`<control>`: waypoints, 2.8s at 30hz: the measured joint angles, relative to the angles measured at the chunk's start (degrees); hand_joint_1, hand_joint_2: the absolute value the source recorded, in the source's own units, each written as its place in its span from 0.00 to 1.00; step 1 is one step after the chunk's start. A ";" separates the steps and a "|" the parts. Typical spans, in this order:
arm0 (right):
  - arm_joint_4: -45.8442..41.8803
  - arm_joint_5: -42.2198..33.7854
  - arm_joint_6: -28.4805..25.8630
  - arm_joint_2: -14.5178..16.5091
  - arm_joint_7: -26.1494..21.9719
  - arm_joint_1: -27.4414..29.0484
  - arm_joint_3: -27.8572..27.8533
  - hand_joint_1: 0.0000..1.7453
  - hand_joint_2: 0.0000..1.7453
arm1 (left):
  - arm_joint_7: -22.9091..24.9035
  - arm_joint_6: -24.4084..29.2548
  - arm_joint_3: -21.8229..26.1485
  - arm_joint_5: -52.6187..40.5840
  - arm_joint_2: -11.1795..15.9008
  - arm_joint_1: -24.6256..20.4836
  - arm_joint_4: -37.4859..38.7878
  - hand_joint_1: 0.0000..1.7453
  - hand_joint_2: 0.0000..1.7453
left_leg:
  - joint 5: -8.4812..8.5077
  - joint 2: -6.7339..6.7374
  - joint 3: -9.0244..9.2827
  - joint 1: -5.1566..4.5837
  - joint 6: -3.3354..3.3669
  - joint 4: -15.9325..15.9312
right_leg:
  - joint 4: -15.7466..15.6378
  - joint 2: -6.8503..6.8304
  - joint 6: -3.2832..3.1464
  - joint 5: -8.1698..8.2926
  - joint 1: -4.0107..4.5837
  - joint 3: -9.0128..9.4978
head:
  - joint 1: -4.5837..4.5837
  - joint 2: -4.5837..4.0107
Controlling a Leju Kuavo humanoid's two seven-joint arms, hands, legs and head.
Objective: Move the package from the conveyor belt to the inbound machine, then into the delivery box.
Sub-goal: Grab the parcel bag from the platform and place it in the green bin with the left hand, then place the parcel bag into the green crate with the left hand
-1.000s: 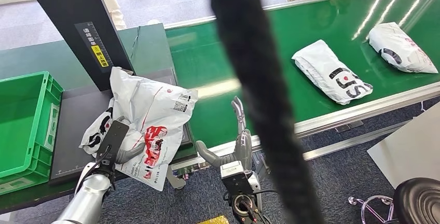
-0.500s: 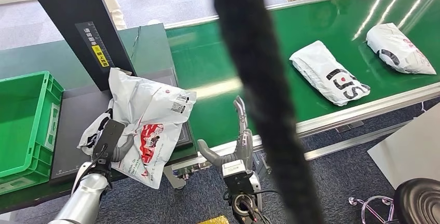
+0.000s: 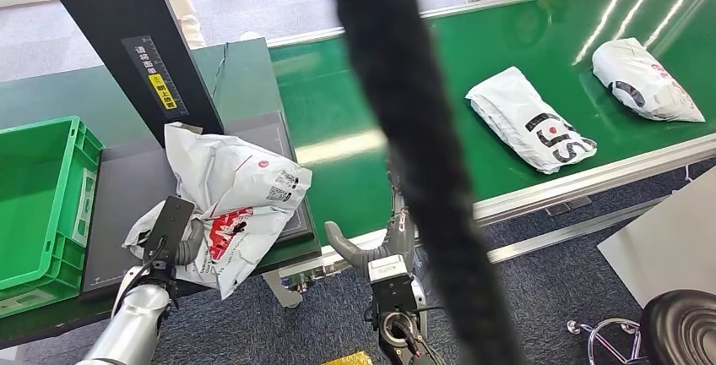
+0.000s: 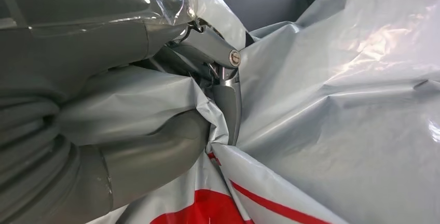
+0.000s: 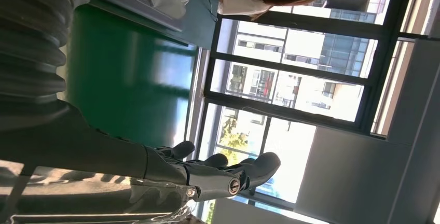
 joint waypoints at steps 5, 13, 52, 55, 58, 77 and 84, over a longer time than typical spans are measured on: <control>0.01 -0.38 -0.13 -0.31 0.00 -0.43 0.61 0.00 1.00 | -0.22 0.21 0.37 -0.12 0.32 0.02 -0.01 1.00 1.00 | 0.00 0.00 0.00 0.00 0.00 0.00 | 0.00 0.00 0.00 0.00 0.00 0.00 | 0.00 0.00; 0.02 -2.14 -0.15 -0.64 0.00 -0.54 0.82 0.00 1.00 | 0.78 0.17 0.18 -4.13 2.05 -2.69 -0.75 1.00 1.00 | 0.02 0.00 -0.02 0.00 -0.01 0.00 | 0.01 -0.01 0.00 0.00 0.01 -0.04 | 0.00 0.00; -0.81 -1.62 1.66 -0.72 0.00 3.15 0.66 0.00 1.00 | 4.63 -5.16 -2.87 -8.96 7.26 -24.36 -5.68 1.00 1.00 | 0.02 0.05 -0.20 0.01 -0.02 0.01 | 0.03 0.01 -0.01 0.01 0.01 -0.22 | 0.00 0.00; -0.81 -1.21 2.19 -0.55 0.00 3.19 0.54 0.00 1.00 | 3.99 -5.16 -2.84 -8.57 8.04 -23.69 -5.68 1.00 1.00 | 0.02 0.07 -0.21 0.01 -0.02 0.01 | 0.03 0.01 -0.01 0.01 0.02 -0.22 | 0.00 0.00; -0.80 -0.84 2.74 -0.30 0.00 3.19 0.37 0.00 1.00 | 3.63 -5.13 -2.77 -8.28 9.29 -22.87 -5.78 1.00 1.00 | 0.02 0.08 -0.21 0.01 -0.02 0.00 | 0.04 0.01 -0.01 0.01 0.02 -0.22 | 0.00 0.00; -0.80 -1.36 2.33 0.08 0.00 4.26 0.04 0.00 1.00 | 0.93 -6.54 -0.02 -6.15 20.94 -20.29 -9.37 1.00 1.00 | 0.02 0.13 -0.25 0.03 -0.02 0.00 | 0.06 0.10 -0.02 0.00 0.03 -0.32 | 0.01 0.00; -0.88 -2.75 0.72 0.05 0.00 4.88 0.26 0.00 1.00 | -0.96 -10.06 0.73 -4.91 27.48 -20.11 -11.11 1.00 1.00 | 0.01 0.29 -0.27 0.04 -0.06 -0.01 | 0.13 0.26 -0.04 -0.01 0.06 -0.41 | 0.00 0.00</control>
